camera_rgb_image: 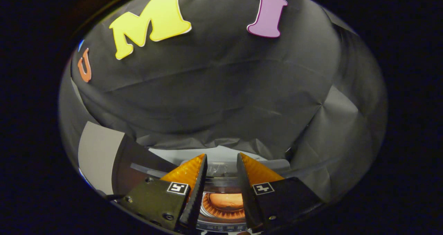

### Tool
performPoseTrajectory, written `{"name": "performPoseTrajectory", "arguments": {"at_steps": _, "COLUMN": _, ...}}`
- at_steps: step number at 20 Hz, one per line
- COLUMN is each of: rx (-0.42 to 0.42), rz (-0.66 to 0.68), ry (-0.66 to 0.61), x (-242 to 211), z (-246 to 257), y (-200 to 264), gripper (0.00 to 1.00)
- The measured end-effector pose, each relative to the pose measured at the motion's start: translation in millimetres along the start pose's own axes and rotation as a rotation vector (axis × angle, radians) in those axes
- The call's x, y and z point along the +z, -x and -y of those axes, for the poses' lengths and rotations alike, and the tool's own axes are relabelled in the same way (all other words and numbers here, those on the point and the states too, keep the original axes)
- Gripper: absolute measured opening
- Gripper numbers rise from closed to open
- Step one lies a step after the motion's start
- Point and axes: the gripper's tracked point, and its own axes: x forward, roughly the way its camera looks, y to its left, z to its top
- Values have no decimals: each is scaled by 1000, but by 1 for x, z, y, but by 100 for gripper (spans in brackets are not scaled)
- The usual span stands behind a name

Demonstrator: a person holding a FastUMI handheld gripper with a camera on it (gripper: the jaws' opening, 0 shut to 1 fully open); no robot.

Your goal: Put the clothes into the washing machine and then close the washing machine lid.

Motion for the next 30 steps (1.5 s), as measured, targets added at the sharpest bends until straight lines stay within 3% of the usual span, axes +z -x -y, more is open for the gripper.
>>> {"name": "performPoseTrajectory", "arguments": {"at_steps": 19, "rx": -52, "rz": 14, "ry": -18, "x": -60, "z": 1, "y": 40, "gripper": 54}}
{"name": "performPoseTrajectory", "arguments": {"at_steps": 30, "rx": -37, "rz": -65, "ry": -86, "x": -134, "z": 4, "y": 61, "gripper": 55}}
